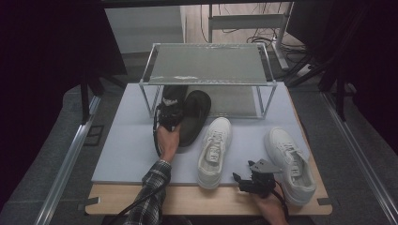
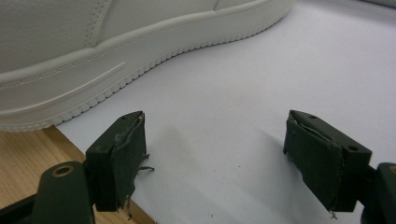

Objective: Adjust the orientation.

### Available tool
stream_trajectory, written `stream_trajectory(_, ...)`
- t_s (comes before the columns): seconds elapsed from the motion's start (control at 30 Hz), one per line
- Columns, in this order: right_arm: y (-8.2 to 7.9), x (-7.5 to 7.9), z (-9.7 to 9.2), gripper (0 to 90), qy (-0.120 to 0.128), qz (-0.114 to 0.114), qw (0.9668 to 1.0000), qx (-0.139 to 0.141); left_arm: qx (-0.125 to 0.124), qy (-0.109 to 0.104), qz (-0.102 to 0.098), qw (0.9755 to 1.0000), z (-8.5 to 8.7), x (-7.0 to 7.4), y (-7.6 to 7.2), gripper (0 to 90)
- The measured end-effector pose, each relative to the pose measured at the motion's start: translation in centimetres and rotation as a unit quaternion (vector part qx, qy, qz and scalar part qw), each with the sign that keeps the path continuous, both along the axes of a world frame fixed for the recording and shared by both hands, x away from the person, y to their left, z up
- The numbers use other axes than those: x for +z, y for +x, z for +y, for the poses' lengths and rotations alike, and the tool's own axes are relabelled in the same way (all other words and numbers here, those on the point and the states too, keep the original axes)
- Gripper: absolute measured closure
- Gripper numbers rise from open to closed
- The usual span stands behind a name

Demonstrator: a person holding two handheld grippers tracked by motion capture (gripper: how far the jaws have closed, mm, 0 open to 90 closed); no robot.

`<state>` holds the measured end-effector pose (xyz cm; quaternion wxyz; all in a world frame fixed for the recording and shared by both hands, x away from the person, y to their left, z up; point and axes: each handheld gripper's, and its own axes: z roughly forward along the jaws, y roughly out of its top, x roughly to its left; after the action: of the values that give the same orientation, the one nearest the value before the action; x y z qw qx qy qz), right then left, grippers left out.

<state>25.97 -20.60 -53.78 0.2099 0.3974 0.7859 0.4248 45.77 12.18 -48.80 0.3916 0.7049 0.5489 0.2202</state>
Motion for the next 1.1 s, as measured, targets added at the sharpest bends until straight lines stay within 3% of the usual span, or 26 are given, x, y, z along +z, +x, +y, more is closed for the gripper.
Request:
stream_trajectory(0.13,0.0,0.0,0.0,21.3,0.000,0.000,1.0000,0.000,0.018,0.006,-0.005,0.9998,-0.3,-0.5,0.2,80.9)
stream_trajectory(0.23,0.0,0.0,0.0,21.3,0.000,0.000,1.0000,0.001,0.017,0.002,0.001,0.9999,-0.4,-0.9,0.3,79.9)
stream_trajectory(0.5,0.0,0.0,0.0,21.3,-0.001,0.000,1.0000,0.002,-0.016,-0.014,-0.005,0.9998,0.3,-0.2,-0.4,68.9)
stream_trajectory(0.73,0.0,0.0,0.0,21.3,-0.001,0.000,1.0000,0.001,-0.054,-0.003,-0.011,0.9985,0.7,0.9,-2.0,70.4)
stream_trajectory(0.9,0.0,0.0,0.0,21.3,-0.001,0.000,1.0000,0.002,-0.095,-0.006,-0.010,0.9954,1.2,1.4,-3.5,77.5)
stream_trajectory(0.97,-0.1,0.0,0.0,21.3,-0.001,0.000,1.0000,0.001,-0.118,-0.015,-0.004,0.9929,1.5,1.4,-4.0,81.8)
stream_trajectory(1.07,-0.1,0.0,0.0,21.3,-0.002,0.000,1.0000,0.002,-0.156,-0.024,0.024,0.9872,1.6,1.2,-4.6,84.8)
stream_trajectory(1.1,-0.1,0.0,0.0,21.3,-0.002,0.000,1.0000,0.001,-0.174,-0.020,0.028,0.9841,1.6,1.0,-5.3,88.1)
